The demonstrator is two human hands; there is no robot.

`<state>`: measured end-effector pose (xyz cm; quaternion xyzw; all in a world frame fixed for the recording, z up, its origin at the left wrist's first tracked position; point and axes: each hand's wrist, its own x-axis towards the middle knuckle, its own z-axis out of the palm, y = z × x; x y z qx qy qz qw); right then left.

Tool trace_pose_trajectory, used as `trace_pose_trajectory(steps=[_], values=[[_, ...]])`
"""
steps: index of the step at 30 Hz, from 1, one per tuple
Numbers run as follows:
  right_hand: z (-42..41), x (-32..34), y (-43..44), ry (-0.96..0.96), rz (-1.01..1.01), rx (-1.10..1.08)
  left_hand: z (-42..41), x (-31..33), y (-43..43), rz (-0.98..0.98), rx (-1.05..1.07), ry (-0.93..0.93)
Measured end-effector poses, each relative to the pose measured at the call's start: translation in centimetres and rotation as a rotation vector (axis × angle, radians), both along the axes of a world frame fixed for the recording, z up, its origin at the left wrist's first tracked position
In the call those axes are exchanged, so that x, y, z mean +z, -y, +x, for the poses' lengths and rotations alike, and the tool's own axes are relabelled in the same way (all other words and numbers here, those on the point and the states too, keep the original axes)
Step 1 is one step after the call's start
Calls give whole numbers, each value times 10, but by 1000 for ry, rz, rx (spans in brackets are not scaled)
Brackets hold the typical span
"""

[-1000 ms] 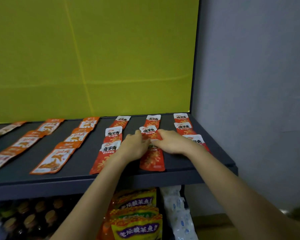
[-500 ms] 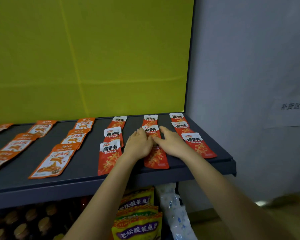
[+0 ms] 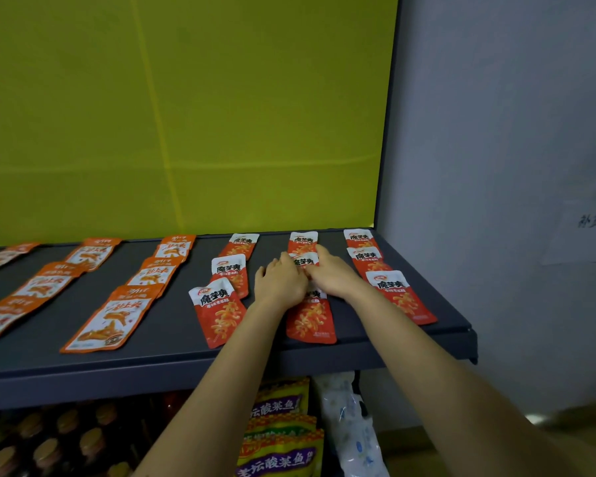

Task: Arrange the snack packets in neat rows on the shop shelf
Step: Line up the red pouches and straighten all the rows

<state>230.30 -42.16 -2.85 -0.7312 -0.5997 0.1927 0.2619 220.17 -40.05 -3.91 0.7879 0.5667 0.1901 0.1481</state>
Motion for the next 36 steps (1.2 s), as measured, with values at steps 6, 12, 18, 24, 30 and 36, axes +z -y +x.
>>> trace_pose_trajectory(steps=[6, 12, 18, 24, 30, 36], values=[[2, -3, -7, 50, 14, 1, 1, -1, -1, 8, 10, -2], [0, 8, 7, -72, 31, -15, -1, 10, 2, -26, -2, 115], [-3, 7, 53, -26, 114, 57, -27, 29, 33, -2, -93, 89], [-3, -9, 80, 10, 171, 173, -45, 8, 72, 104, -143, -144], [-1, -10, 78, 56, 167, 158, -42, -4, 73, 158, -123, -185], [-1, -11, 77, 71, 172, 143, -39, -4, 72, 158, -99, -214]])
